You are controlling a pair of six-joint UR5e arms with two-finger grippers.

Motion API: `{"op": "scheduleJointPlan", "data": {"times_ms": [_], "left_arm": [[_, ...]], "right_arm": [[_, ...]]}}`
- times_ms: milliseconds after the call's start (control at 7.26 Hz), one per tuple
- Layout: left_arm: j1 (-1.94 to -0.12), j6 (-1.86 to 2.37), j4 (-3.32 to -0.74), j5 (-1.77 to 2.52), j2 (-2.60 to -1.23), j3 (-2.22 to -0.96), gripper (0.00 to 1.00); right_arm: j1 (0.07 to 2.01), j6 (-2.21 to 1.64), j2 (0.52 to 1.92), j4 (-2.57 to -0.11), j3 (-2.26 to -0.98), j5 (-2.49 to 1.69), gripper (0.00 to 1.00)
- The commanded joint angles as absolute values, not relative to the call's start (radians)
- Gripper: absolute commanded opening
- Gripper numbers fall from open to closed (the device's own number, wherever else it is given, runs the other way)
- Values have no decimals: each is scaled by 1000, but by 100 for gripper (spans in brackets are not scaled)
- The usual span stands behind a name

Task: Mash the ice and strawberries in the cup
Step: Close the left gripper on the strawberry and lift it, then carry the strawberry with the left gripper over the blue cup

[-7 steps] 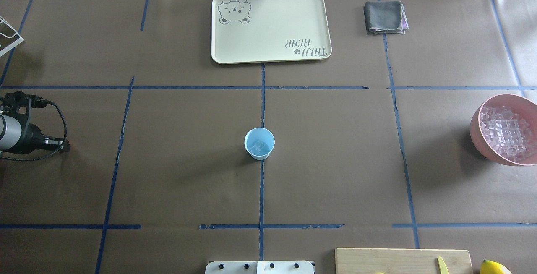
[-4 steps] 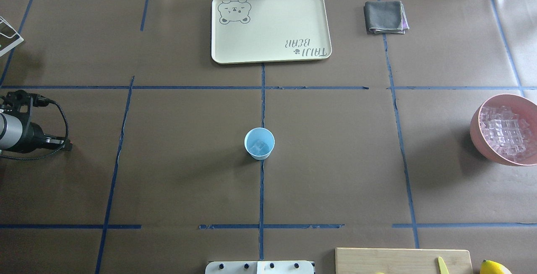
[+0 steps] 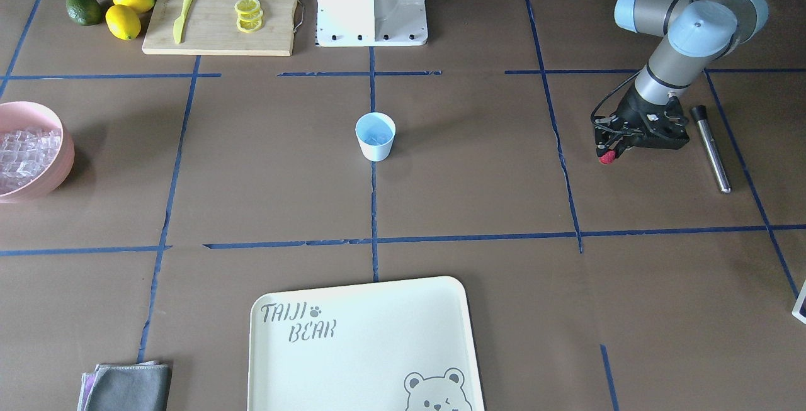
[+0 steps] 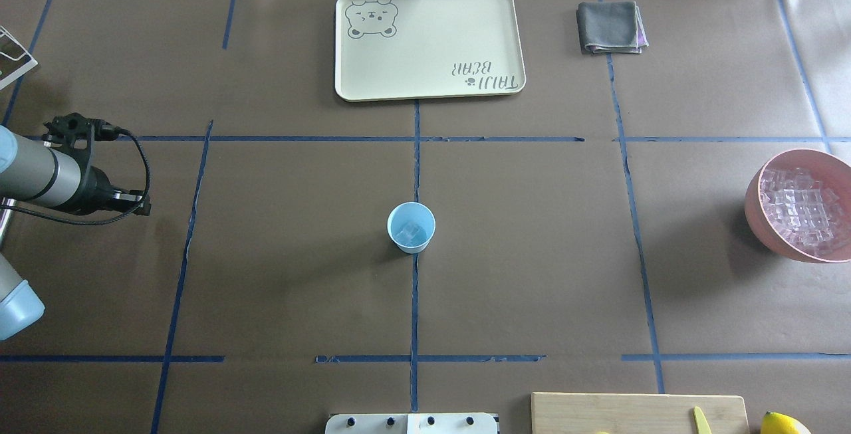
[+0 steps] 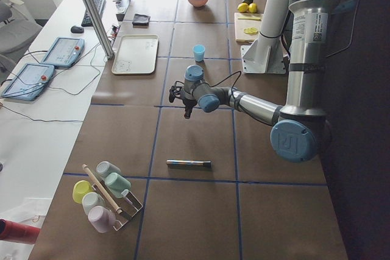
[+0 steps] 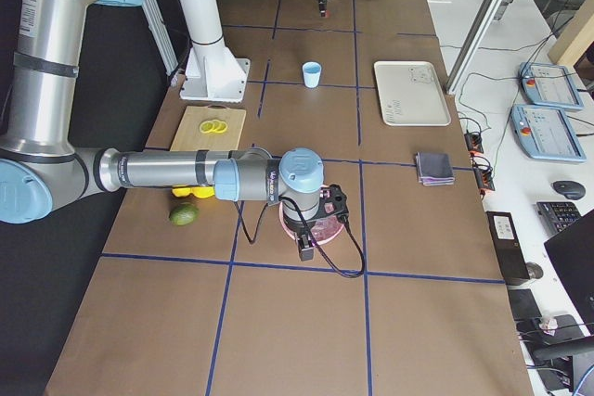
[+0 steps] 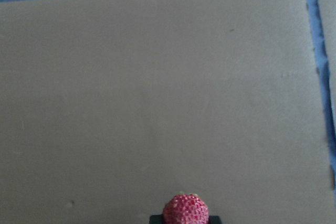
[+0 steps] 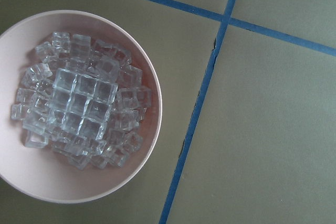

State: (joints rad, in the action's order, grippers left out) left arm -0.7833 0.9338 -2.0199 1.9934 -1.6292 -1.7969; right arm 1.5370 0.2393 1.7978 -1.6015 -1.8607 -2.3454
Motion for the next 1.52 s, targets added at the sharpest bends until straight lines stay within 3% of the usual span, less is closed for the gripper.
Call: {"op": "scheduleJointPlan", "data": {"times_ms": [0,275,551,1102,1377], "left_arm": [[-781,943,-1781,1993,-1849,-1825,0],[-699,1038,-1542,1988,-2087,-1813,0],[-580,1243,-1537,1979,-2211,-1787,0],[-482,1344,-1537,1917,-2293,-1767,0],[-479,1380,-1537,1914,-2371,-1686,0]], "right_arm": [[1537,238,1799,-1601,-1861,-2345,99],[1537,238,1801,-1601,-1861,-2345,99],[1537,236,1801,-1601,-1861,-2345,99],[1537,235,1802,-1601,-1861,-2345,99],[1537,235,1802,-1601,-1859,-2345,99]]}}
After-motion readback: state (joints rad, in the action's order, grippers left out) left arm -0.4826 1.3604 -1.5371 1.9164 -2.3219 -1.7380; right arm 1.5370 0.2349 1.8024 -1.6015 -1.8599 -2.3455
